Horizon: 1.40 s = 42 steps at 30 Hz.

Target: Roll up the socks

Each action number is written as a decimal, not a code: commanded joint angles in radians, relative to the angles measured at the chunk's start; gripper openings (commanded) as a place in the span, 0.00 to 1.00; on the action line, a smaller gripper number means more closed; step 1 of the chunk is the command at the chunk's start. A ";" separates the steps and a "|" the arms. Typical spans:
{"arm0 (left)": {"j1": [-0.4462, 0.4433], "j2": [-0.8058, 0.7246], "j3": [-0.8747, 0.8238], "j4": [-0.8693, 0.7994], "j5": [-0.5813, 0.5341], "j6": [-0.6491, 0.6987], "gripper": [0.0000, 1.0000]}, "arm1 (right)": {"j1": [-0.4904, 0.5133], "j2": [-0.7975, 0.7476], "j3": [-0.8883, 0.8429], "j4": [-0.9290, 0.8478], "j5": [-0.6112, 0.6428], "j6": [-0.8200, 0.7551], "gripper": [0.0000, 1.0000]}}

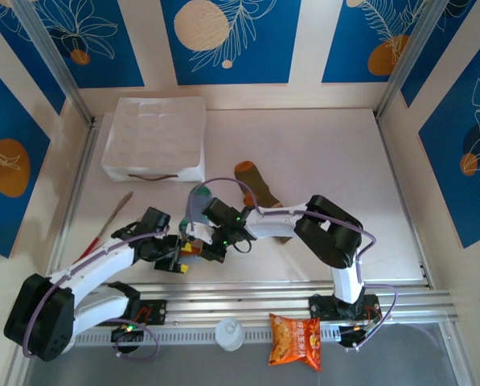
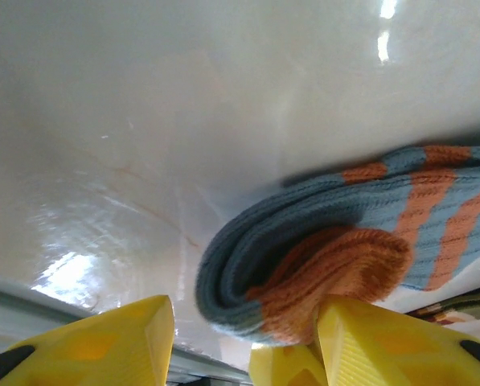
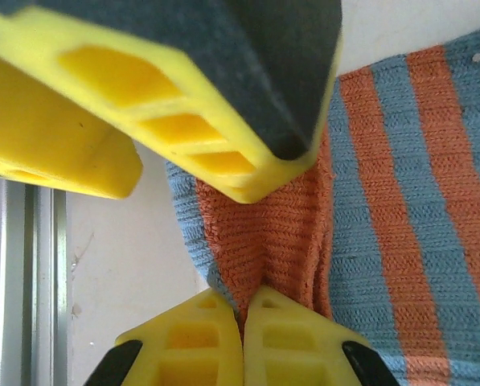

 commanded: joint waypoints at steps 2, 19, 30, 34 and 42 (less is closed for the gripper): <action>-0.011 0.020 -0.047 0.043 -0.041 -0.038 0.49 | -0.017 0.079 -0.014 -0.166 -0.031 0.040 0.00; -0.013 0.182 -0.030 -0.054 -0.078 -0.042 0.07 | -0.013 -0.082 -0.151 0.038 -0.016 -0.067 0.25; -0.011 0.264 0.036 -0.148 -0.053 -0.036 0.02 | 0.107 -0.240 -0.284 0.241 0.353 -0.259 0.43; -0.006 0.276 0.040 -0.145 -0.050 -0.038 0.01 | 0.125 -0.209 -0.249 0.243 0.364 -0.259 0.43; 0.011 0.304 0.050 -0.126 -0.046 -0.018 0.00 | 0.132 -0.170 -0.204 0.234 0.325 -0.216 0.38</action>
